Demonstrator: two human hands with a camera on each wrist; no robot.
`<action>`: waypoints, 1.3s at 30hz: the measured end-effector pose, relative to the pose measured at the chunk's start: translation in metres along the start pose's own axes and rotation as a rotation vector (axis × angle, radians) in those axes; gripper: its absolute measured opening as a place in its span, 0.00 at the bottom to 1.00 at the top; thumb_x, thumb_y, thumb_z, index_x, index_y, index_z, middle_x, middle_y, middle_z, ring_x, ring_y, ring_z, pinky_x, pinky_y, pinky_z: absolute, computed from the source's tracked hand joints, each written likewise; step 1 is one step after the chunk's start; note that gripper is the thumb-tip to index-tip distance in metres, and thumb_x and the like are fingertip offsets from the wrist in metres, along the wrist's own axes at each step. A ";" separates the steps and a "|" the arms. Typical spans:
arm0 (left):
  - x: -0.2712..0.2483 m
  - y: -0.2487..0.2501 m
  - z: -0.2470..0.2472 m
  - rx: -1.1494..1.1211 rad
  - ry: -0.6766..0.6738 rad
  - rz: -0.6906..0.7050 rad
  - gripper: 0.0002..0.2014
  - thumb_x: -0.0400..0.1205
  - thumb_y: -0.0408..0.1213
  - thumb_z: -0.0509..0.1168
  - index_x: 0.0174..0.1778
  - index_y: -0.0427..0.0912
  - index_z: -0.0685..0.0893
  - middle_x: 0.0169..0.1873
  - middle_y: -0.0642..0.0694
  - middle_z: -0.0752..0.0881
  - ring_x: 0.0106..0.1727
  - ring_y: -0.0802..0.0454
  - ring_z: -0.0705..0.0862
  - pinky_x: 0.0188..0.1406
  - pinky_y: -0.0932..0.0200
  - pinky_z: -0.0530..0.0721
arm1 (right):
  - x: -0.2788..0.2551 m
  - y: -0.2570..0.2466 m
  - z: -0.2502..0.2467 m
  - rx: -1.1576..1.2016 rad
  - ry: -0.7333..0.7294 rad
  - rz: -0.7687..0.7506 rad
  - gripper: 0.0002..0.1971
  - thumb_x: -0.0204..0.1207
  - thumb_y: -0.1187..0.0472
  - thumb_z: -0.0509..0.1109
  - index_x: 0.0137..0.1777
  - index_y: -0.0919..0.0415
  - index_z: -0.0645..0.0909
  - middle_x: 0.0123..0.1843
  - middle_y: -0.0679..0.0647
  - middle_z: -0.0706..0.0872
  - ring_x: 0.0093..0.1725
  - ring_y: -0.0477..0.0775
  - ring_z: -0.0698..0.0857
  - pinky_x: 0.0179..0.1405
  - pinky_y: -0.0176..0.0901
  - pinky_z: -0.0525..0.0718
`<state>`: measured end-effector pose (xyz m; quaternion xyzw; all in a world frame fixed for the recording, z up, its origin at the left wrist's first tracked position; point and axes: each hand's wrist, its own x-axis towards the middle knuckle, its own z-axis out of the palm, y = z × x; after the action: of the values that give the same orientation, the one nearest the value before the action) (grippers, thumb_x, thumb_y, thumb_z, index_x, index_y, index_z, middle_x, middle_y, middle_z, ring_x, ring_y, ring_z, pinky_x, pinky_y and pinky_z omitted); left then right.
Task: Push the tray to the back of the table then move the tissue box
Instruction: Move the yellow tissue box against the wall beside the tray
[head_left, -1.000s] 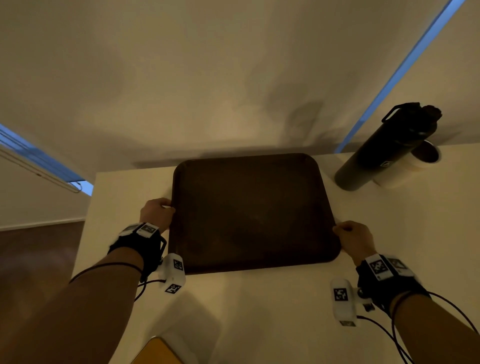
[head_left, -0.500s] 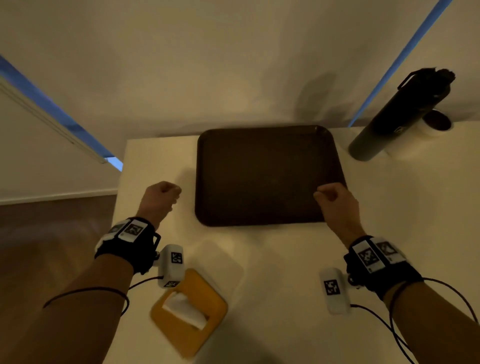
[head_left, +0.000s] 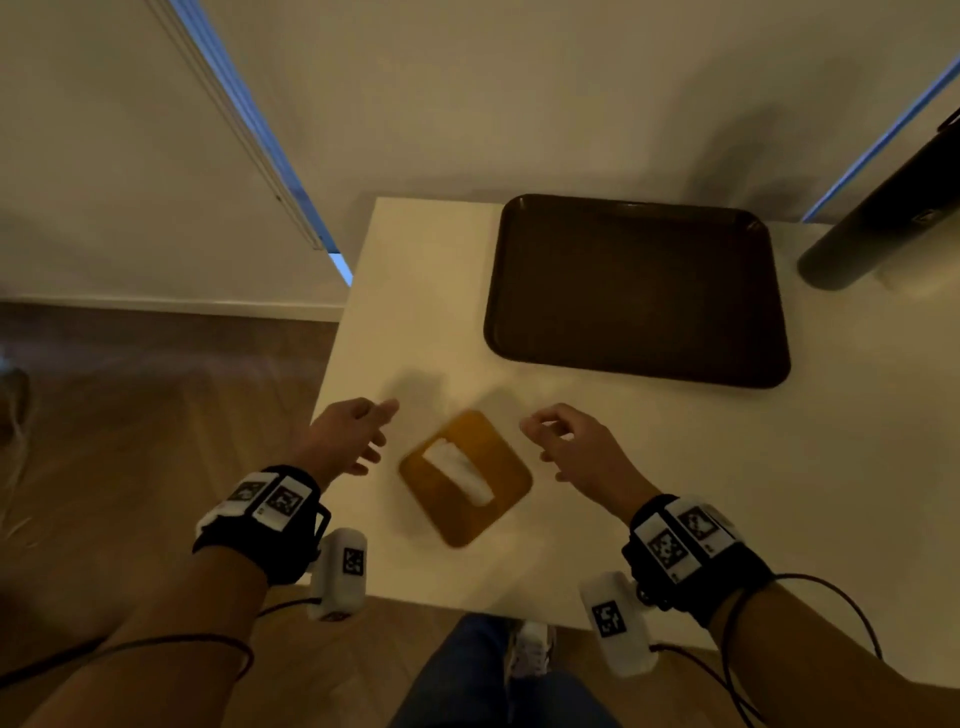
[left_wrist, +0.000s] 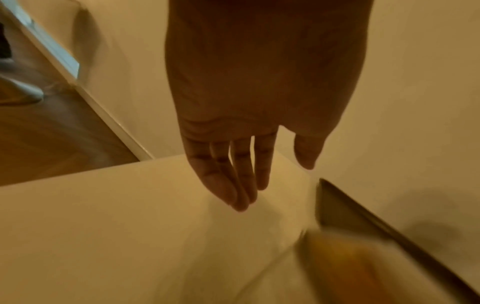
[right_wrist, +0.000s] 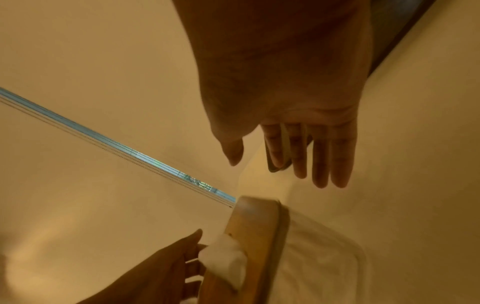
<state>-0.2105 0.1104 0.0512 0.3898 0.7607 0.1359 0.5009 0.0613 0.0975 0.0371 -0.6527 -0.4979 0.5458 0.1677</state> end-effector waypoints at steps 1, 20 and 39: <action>-0.008 -0.008 0.005 0.005 -0.011 -0.017 0.23 0.81 0.56 0.61 0.54 0.38 0.84 0.46 0.39 0.86 0.41 0.43 0.85 0.41 0.51 0.83 | -0.006 0.004 0.002 0.002 -0.010 0.016 0.26 0.73 0.35 0.66 0.63 0.53 0.81 0.57 0.53 0.86 0.56 0.55 0.86 0.57 0.55 0.87; -0.042 -0.004 0.046 -0.390 -0.071 -0.008 0.22 0.83 0.53 0.58 0.70 0.46 0.76 0.56 0.44 0.82 0.53 0.39 0.85 0.46 0.43 0.90 | -0.024 -0.005 0.043 -0.021 0.007 -0.060 0.26 0.79 0.41 0.60 0.72 0.54 0.74 0.64 0.60 0.83 0.61 0.62 0.85 0.63 0.64 0.84; 0.143 0.137 -0.064 -0.379 -0.031 0.045 0.28 0.81 0.55 0.61 0.71 0.40 0.75 0.63 0.37 0.82 0.47 0.41 0.88 0.36 0.50 0.89 | 0.179 -0.168 0.020 0.274 0.035 0.057 0.26 0.81 0.48 0.64 0.77 0.59 0.71 0.65 0.57 0.82 0.58 0.60 0.88 0.54 0.51 0.89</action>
<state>-0.2310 0.3170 0.0686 0.3074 0.7048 0.2820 0.5739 -0.0509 0.3151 0.0606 -0.6468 -0.3970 0.6020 0.2483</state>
